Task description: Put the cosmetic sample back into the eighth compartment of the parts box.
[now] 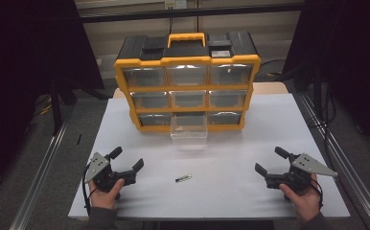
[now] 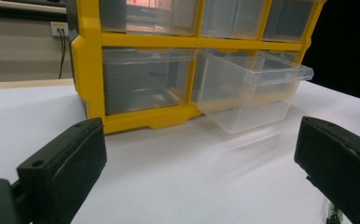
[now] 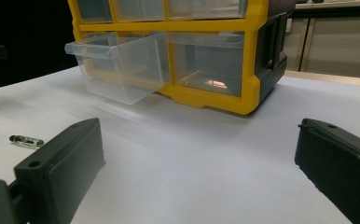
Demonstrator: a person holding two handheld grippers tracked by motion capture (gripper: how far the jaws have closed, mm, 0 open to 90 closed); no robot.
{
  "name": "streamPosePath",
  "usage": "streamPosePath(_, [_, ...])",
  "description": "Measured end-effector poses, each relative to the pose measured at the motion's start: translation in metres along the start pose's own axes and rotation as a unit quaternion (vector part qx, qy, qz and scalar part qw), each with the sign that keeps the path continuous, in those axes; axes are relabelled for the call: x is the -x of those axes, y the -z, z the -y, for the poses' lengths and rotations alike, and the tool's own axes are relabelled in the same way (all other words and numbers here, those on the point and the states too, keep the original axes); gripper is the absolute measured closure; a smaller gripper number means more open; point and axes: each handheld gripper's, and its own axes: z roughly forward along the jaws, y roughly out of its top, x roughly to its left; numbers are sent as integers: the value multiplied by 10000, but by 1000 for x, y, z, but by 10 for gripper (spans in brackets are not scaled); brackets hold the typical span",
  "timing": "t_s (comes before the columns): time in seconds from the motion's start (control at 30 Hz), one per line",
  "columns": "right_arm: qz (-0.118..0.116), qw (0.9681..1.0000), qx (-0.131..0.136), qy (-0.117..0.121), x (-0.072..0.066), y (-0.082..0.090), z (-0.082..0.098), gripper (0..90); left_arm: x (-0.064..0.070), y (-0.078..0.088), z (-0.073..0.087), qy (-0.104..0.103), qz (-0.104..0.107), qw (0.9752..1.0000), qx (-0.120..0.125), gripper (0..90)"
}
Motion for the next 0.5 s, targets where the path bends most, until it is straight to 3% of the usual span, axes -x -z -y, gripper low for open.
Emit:
streamPosePath(0.23, [-11, 10000, -11, -19, -2, -2, -2, 7, 0, 0, 0, 11, -4, 10000, 4, 22])
streamPosePath(0.5, [-220, 9997, -74, 19, -7, -9, -6, 6, 0, 0, 0, -3, 26, 10000, -15, 22])
